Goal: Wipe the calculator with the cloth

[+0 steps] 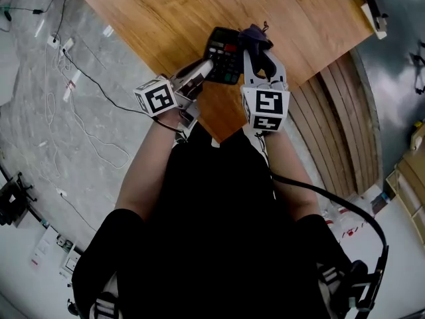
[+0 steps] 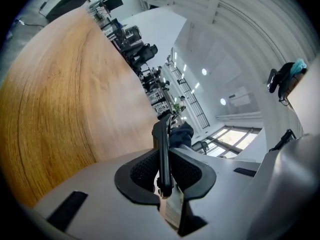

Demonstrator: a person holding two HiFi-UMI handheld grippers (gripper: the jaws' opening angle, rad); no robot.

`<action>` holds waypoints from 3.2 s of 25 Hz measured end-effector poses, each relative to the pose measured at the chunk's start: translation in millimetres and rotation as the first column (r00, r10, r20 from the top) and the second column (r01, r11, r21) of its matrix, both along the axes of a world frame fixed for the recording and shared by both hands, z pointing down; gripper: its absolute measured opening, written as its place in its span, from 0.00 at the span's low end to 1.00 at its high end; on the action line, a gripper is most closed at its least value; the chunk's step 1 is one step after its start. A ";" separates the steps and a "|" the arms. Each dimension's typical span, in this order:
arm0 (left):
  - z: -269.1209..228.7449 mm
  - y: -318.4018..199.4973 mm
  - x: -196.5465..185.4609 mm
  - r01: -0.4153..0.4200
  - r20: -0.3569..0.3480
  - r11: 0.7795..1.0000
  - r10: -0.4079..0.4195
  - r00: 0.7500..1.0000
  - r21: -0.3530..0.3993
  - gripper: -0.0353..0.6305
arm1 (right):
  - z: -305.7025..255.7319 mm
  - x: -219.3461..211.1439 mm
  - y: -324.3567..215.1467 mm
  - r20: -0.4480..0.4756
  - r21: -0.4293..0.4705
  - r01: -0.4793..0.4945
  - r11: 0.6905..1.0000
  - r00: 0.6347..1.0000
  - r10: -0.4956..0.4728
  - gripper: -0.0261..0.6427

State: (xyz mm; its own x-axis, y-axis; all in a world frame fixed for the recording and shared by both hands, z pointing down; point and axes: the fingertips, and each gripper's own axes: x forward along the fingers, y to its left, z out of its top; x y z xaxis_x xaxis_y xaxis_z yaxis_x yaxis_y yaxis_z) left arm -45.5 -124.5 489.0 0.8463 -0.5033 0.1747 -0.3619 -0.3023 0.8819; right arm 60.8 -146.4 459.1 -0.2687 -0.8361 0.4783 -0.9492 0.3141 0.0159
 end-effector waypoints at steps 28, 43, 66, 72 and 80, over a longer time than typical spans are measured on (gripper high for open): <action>-28.9 3.9 7.4 0.026 -0.099 0.999 -0.023 0.995 0.031 0.16 | -12.0 -4.4 22.1 0.006 -0.011 0.067 0.998 0.998 -0.067 0.16; -26.4 8.6 -2.6 0.096 -0.089 0.995 -0.095 0.991 0.007 0.16 | -25.6 -84.4 58.2 0.091 0.024 0.311 0.950 0.946 -0.312 0.16; -99.7 10.3 -1.1 -0.025 -0.534 0.978 -0.091 0.841 -0.206 0.16 | -37.5 -60.9 99.5 0.191 0.318 0.324 0.891 0.898 -0.395 0.16; -105.8 43.9 13.2 -0.160 -0.604 0.958 -0.016 0.797 -0.236 0.16 | -52.2 -39.3 79.8 0.162 0.370 0.271 0.889 0.923 -0.349 0.16; -97.6 56.7 16.0 -0.200 -0.544 0.957 0.057 0.837 -0.209 0.16 | -57.4 -1.4 39.8 0.129 0.386 0.133 0.913 0.972 -0.197 0.16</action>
State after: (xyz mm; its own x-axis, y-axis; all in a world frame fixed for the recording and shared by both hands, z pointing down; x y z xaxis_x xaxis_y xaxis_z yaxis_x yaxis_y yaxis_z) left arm -29.6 -67.8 391.3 0.8984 -0.3841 -0.2129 0.2060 -0.0596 0.9767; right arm 59.4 -106.7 401.6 -0.4652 -0.8816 0.0796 -0.8838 0.4676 0.0135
